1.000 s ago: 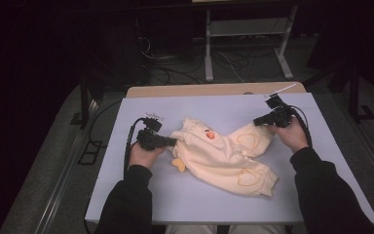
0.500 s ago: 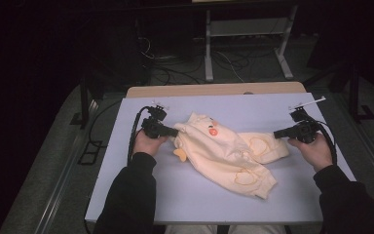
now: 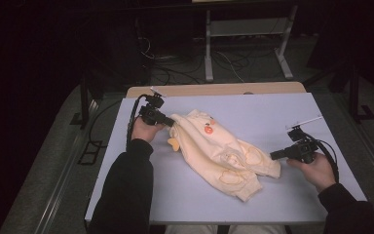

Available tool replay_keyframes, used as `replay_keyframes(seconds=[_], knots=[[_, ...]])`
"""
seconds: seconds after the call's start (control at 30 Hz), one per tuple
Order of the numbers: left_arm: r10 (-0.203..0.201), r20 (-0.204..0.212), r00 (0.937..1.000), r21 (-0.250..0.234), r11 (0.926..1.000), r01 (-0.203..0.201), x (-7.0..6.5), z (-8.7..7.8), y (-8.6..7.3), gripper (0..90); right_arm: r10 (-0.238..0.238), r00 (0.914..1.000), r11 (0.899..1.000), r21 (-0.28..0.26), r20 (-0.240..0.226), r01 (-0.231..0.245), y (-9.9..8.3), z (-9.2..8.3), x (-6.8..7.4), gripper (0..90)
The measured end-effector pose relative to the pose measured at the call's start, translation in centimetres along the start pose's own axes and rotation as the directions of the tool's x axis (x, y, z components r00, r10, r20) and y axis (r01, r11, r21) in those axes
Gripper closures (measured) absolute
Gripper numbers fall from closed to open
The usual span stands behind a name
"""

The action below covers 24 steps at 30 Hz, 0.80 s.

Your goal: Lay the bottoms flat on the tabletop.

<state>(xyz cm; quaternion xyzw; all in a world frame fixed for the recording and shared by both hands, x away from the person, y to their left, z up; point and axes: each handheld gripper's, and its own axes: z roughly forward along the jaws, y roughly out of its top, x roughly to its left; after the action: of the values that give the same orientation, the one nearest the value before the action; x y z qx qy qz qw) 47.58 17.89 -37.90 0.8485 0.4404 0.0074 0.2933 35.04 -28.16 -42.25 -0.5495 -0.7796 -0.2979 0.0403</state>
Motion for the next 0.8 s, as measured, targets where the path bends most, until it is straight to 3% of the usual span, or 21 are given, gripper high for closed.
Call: replay_keyframes(seconds=[0.23, 0.43, 0.63, 0.8], knots=[[0.017, -0.019, 0.9997, 0.007, 0.9998, -0.017, 0.3, 0.6, 1.2, 85.6, -0.026, 0.9964, 1.000, 0.011, -0.081, 0.027, -2.4, 0.6, 1.7, 81.0], [0.041, -0.047, 0.9980, -0.001, 0.9991, -0.042, -0.2, 0.7, 1.5, 85.6, -0.079, 0.9896, 0.995, 0.045, -0.120, 0.085, -3.8, 1.3, 4.4, 81.0], [0.038, -0.057, 0.9976, -0.015, 0.9991, -0.039, -0.3, 1.3, 2.0, 85.6, -0.150, 0.9768, 0.983, 0.086, -0.153, 0.164, -4.9, 2.0, 7.8, 80.9], [0.052, -0.053, 0.9972, -0.030, 0.9981, -0.054, -0.7, 1.7, 2.4, 85.2, -0.200, 0.9681, 0.972, 0.092, -0.152, 0.215, -4.8, 2.3, 8.8, 78.7]])
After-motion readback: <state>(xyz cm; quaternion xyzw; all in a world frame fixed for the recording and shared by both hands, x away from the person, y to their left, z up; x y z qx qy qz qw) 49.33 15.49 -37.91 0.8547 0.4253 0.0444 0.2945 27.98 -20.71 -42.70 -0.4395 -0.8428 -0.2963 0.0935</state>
